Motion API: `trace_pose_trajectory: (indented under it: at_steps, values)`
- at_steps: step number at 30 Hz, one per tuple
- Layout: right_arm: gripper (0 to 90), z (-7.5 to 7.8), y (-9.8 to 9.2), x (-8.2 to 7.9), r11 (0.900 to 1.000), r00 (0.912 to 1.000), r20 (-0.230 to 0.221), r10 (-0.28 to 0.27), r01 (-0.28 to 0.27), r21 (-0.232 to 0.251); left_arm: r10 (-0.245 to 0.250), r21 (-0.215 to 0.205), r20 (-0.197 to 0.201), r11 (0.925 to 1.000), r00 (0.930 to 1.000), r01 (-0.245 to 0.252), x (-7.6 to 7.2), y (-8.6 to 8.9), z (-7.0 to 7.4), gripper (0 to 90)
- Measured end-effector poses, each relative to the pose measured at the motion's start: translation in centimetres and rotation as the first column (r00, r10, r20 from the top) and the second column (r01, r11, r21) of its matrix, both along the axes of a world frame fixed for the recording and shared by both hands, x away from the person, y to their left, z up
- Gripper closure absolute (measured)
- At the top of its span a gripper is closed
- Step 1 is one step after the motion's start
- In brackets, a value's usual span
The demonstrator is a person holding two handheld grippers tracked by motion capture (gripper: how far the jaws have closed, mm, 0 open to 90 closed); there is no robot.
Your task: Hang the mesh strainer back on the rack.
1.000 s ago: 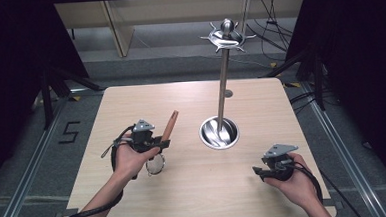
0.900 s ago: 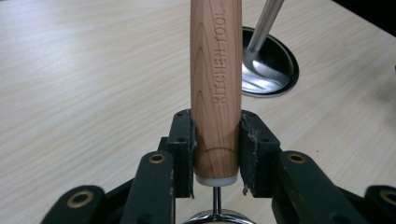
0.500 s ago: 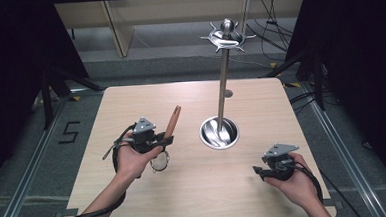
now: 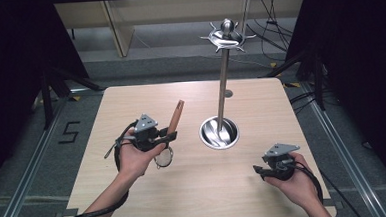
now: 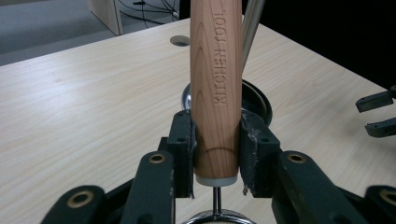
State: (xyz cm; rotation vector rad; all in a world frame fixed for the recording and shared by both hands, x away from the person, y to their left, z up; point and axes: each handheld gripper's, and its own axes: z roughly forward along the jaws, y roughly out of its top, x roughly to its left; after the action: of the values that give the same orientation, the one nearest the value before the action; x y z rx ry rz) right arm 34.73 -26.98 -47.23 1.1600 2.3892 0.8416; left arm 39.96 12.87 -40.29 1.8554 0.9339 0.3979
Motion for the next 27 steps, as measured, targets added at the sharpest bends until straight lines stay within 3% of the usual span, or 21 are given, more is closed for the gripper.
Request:
trace_pose_trajectory:
  at_steps: [2,27]
  values:
    - [50.4,0.1,0.1,-0.1,1.000,0.9998,-0.017,-0.013,0.013,0.012,0.002,-0.005,0.008,1.0000,1.0000,-0.002,-0.1,-0.2,0.2,67.9]
    - [50.2,0.1,-0.1,0.0,1.000,1.0000,0.007,-0.007,0.007,0.001,-0.005,-0.057,0.060,0.9983,0.9982,0.008,0.0,-1.7,2.2,68.0]
